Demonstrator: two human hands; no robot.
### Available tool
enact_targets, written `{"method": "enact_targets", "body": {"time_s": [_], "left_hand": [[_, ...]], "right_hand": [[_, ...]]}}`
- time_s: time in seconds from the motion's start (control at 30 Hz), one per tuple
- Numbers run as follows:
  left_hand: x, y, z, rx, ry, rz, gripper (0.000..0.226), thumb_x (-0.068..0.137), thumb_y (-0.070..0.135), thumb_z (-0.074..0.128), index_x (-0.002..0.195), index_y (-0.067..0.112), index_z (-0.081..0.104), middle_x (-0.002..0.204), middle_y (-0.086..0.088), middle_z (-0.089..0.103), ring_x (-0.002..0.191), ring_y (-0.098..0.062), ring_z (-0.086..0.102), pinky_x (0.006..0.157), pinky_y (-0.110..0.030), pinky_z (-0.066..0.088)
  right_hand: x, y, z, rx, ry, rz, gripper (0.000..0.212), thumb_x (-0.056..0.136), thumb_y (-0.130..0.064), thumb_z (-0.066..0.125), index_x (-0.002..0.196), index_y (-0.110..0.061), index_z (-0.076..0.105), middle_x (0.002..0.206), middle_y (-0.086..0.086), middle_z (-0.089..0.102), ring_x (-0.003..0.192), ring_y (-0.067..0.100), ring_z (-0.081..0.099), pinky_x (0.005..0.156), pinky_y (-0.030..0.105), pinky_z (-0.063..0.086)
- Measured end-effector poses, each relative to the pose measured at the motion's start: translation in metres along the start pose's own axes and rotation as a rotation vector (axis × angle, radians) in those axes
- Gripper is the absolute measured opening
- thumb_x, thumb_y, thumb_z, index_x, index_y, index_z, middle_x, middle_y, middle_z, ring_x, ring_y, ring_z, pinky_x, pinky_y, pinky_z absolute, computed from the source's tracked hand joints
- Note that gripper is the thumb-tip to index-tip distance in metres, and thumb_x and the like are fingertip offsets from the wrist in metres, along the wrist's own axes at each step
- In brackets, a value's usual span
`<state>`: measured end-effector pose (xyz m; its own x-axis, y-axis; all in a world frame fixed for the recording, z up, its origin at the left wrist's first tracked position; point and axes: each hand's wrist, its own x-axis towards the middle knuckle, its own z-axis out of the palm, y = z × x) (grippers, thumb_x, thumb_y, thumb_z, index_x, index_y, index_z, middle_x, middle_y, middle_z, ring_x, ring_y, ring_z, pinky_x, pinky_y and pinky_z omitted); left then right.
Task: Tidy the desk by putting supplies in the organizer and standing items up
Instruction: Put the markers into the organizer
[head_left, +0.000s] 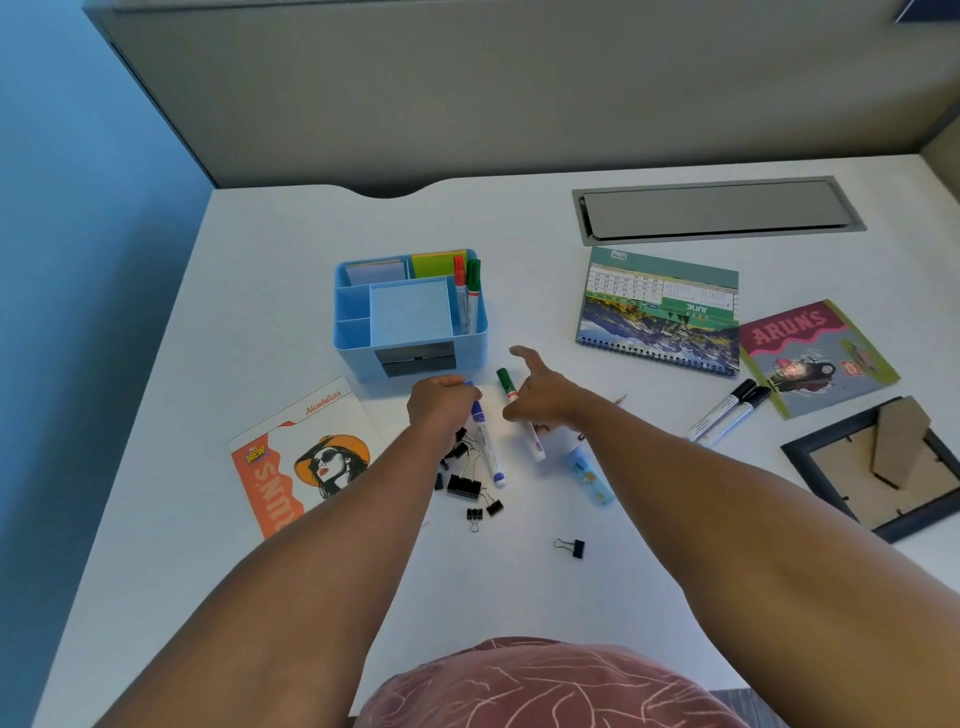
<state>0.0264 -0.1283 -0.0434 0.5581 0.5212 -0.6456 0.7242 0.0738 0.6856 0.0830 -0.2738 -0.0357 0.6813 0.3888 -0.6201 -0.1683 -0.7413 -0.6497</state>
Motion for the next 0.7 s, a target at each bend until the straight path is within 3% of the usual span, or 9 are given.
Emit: {"method": "enact_targets", "body": {"time_s": [0.1,0.27,0.4,0.5,0.57,0.7], "left_hand": [[0.003,0.005,0.006,-0.047,-0.063,0.030,0.025,0.077,0.021,0.081,0.101,0.023,0.073,0.102,-0.001,0.073,0.092,-0.018,0.071,0.084,-0.030,0.058],[-0.001,0.017,0.015,-0.051,-0.171,0.166,0.020,0.081,0.020,0.080,0.100,0.023,0.075,0.102,-0.002,0.074,0.094,-0.018,0.072,0.091,-0.034,0.058],[-0.008,0.033,0.017,-0.010,-0.202,0.308,0.022,0.082,0.021,0.080,0.103,0.024,0.074,0.100,0.003,0.073,0.098,-0.015,0.069,0.093,-0.031,0.056],[-0.018,0.050,0.012,-0.007,-0.218,0.448,0.028,0.081,0.021,0.081,0.108,0.019,0.074,0.097,0.004,0.072,0.093,-0.009,0.067,0.081,-0.017,0.052],[-0.020,0.064,0.008,0.013,-0.180,0.544,0.029,0.081,0.022,0.081,0.109,0.018,0.075,0.096,0.006,0.073,0.085,-0.001,0.065,0.074,-0.008,0.046],[-0.020,0.098,-0.006,-0.004,-0.144,0.652,0.027,0.082,0.024,0.080,0.109,0.022,0.076,0.099,0.008,0.075,0.088,-0.001,0.066,0.079,-0.014,0.049]], "right_hand": [[-0.006,-0.002,-0.006,0.135,0.013,-0.019,0.096,0.079,-0.008,0.071,0.147,-0.044,0.013,0.090,0.013,0.057,0.075,0.025,0.065,0.066,0.037,0.062],[-0.011,-0.007,-0.013,0.282,0.126,-0.101,0.085,0.079,-0.005,0.071,0.144,-0.036,0.025,0.104,0.019,0.054,0.092,0.038,0.067,0.067,0.045,0.062],[-0.007,-0.009,-0.017,0.143,0.365,-0.200,0.061,0.090,-0.020,0.063,0.143,-0.025,0.033,0.094,0.009,0.057,0.081,0.026,0.063,0.069,0.037,0.059],[-0.004,-0.015,-0.023,0.126,0.489,-0.254,0.058,0.097,-0.017,0.053,0.148,-0.023,0.028,0.099,0.008,0.059,0.073,0.015,0.059,0.063,0.028,0.047],[-0.003,-0.024,-0.029,0.183,0.570,-0.278,0.056,0.100,-0.019,0.050,0.150,-0.020,0.025,0.102,0.007,0.061,0.070,0.007,0.058,0.065,0.028,0.047],[0.003,-0.047,-0.039,0.336,0.738,-0.349,0.051,0.102,-0.026,0.046,0.149,-0.019,0.026,0.108,0.011,0.068,0.071,0.009,0.061,0.076,0.037,0.056]]}}
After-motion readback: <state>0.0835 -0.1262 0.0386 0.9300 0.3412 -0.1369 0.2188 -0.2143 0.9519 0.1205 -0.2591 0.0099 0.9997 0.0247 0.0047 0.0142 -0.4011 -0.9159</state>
